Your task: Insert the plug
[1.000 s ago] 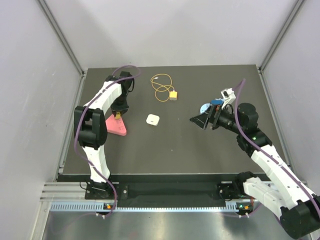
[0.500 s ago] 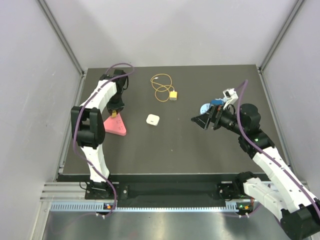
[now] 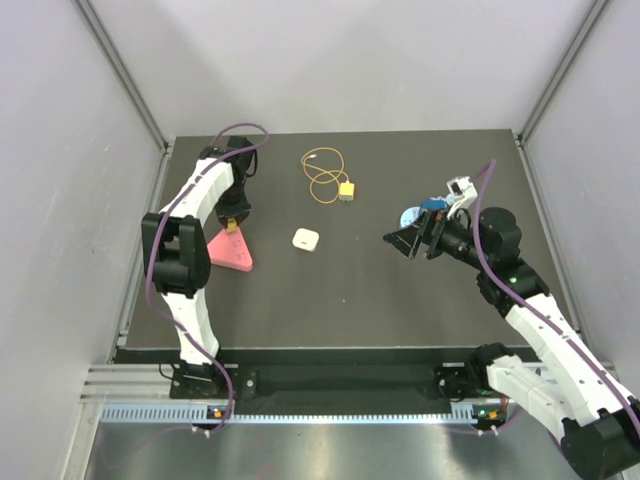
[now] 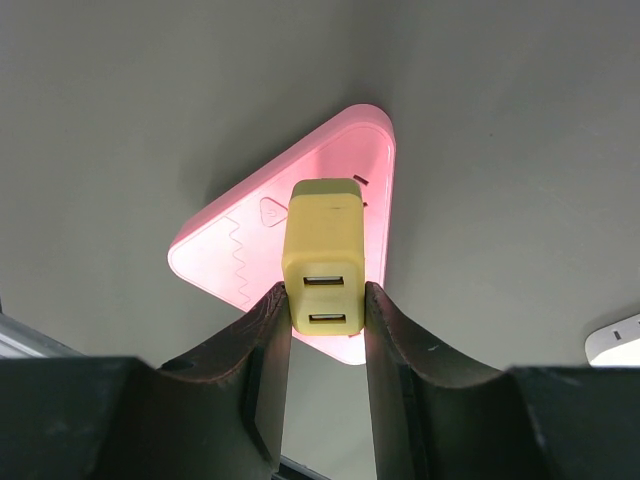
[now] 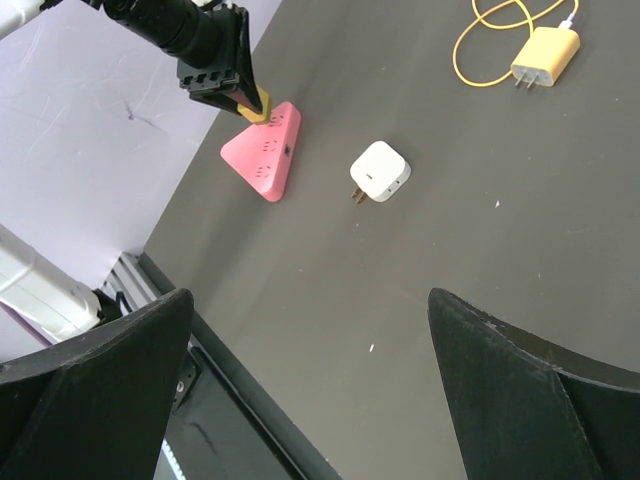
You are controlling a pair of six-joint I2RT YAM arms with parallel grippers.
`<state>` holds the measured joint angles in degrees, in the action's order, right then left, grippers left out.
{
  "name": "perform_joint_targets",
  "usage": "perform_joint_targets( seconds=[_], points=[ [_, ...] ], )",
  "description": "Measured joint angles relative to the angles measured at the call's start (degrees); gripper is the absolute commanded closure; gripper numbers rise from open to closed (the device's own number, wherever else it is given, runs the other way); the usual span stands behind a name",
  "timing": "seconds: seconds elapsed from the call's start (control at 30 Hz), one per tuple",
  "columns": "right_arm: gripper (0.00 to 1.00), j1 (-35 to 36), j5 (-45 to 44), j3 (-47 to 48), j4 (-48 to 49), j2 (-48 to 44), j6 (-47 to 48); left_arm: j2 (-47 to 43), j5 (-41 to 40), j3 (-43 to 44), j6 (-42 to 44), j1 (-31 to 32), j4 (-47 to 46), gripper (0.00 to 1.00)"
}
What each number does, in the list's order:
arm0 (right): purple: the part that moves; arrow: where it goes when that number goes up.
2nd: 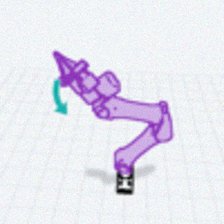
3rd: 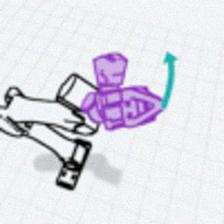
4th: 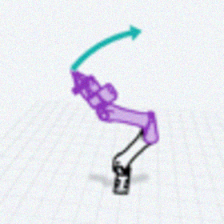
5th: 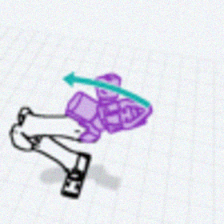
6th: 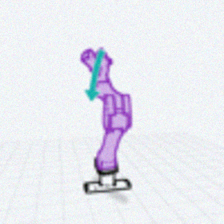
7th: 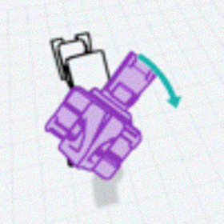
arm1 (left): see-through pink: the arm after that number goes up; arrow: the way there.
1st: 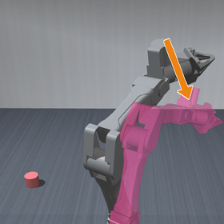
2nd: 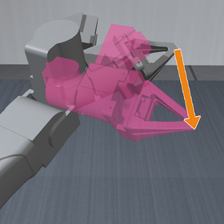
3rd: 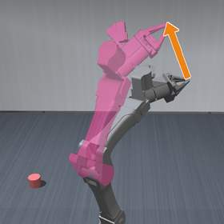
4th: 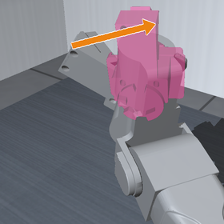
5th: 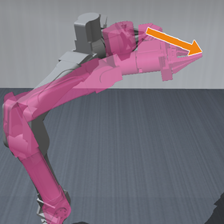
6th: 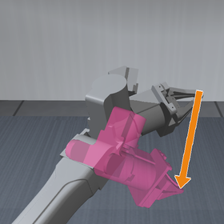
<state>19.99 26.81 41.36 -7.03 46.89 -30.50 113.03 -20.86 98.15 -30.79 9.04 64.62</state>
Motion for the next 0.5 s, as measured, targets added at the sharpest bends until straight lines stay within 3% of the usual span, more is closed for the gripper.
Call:
perform_joint_targets(
  seconds=[0.5],
  points=[
    [0.00,0.0,-1.2,0.8,-2.3,-1.8,1.5,0.2,-1.5,-1.6,-1.6,0.0,-1.3,1.00]
  ],
)
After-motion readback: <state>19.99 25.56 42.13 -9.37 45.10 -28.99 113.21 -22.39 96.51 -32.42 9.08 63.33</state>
